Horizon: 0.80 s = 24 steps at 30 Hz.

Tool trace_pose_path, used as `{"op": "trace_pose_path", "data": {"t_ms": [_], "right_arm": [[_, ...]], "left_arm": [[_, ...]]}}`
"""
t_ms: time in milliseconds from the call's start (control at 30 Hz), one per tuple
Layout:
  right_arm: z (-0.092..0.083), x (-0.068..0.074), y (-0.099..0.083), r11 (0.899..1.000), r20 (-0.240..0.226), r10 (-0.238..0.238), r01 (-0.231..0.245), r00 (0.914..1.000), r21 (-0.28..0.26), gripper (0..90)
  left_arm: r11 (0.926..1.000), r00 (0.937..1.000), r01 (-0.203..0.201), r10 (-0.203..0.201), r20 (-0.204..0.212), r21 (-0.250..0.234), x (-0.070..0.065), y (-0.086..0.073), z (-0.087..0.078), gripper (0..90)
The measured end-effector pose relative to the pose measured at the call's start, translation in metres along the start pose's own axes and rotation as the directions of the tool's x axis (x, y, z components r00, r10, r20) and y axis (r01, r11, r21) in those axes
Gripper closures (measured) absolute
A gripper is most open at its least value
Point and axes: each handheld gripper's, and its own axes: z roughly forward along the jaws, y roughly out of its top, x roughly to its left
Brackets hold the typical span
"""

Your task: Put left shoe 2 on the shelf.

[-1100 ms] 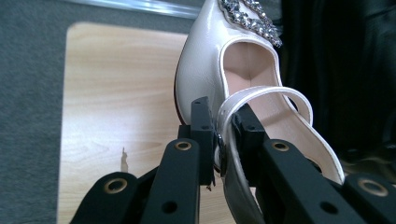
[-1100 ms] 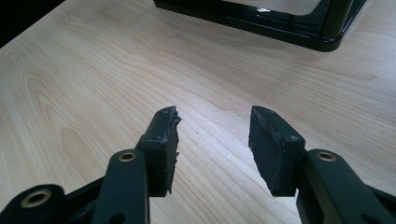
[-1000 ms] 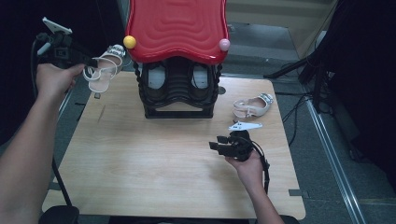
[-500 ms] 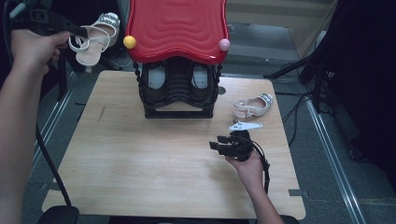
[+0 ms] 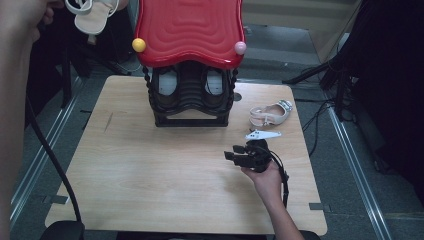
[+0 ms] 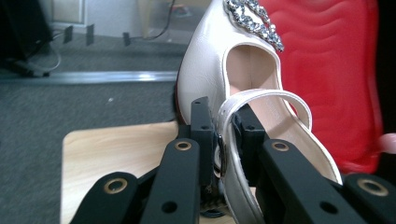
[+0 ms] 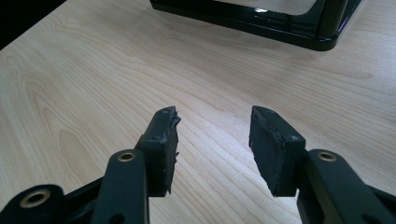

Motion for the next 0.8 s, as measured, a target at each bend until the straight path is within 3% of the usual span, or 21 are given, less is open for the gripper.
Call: {"op": "trace_pose_path", "data": {"t_ms": [167,400,567,800], "right_arm": [[-0.001,0.001,0.000,1.000,-0.001,0.000,0.000,1.0000,-0.003,52.9],[-0.003,0.001,0.000,1.000,-0.008,0.003,-0.003,1.0000,-0.011,53.0],[-0.003,0.000,0.000,1.000,-0.014,0.002,-0.003,0.9999,-0.011,52.9],[-0.004,0.001,0.000,1.000,-0.018,-0.003,0.003,0.9998,-0.016,53.0]], "left_arm": [[0.9994,0.9992,-0.034,0.034,0.020,0.005,-0.031,0.014,0.013,82.1],[0.9992,0.9984,-0.040,0.040,0.041,-0.001,-0.061,0.022,0.043,82.1],[0.9996,0.9973,-0.027,0.027,0.068,0.005,-0.073,0.020,0.066,82.0],[0.9999,0.9967,-0.014,0.013,0.080,0.010,-0.077,0.007,0.095,81.9]]}}
